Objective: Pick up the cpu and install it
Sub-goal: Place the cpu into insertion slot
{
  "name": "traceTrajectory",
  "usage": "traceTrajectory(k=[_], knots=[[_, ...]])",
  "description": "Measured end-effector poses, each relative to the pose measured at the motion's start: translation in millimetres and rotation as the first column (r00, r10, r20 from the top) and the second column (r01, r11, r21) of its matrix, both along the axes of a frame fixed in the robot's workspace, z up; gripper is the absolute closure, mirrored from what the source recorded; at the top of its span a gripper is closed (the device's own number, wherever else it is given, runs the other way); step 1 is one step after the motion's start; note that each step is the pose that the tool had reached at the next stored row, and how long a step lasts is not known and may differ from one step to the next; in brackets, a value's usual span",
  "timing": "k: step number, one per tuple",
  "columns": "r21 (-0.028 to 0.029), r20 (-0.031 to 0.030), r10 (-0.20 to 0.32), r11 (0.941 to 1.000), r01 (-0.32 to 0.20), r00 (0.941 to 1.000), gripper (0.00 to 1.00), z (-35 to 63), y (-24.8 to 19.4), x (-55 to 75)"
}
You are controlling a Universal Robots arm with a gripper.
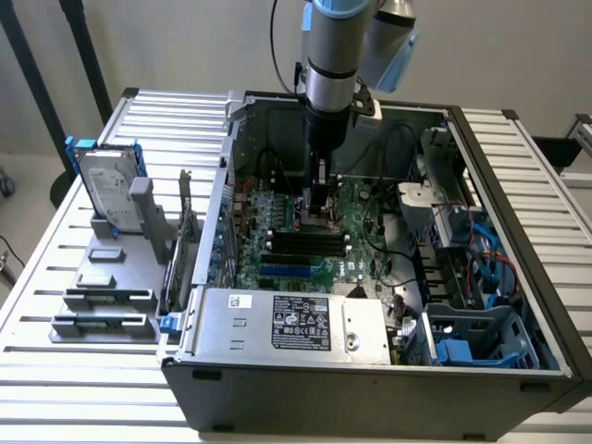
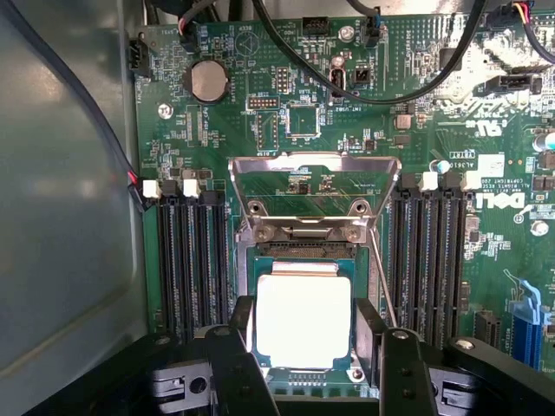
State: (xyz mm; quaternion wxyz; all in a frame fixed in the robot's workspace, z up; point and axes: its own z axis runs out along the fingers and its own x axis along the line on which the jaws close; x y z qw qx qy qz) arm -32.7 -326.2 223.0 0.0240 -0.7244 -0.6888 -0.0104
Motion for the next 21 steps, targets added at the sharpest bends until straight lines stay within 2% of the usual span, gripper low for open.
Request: traceTrajectory(k=[1, 2, 4, 6, 7, 21], knots=[[0.0002, 0.0009, 0.000, 1.0000, 0.000, 1.0000, 0.45, 0.0, 0.0, 0.0], [-0.0001, 0.0050, 0.000, 1.0000, 0.000, 1.0000, 0.45, 0.1, -0.2, -0.3], [0.0000, 0.0203, 0.003, 1.0000, -0.003, 0.9998, 0.45, -0.1, -0.4, -2.2], [-0.0001, 0.0281, 0.006, 1.0000, -0.006, 0.9996, 0.45, -0.4, -1.0, -4.4], [-0.0001, 0.0299, 0.007, 1.0000, -0.007, 0.9995, 0.45, -0.6, -1.2, -5.4], [-0.0010, 0.0305, 0.034, 0.9994, -0.034, 0.9989, 0.45, -6.8, -2.6, -7.6]])
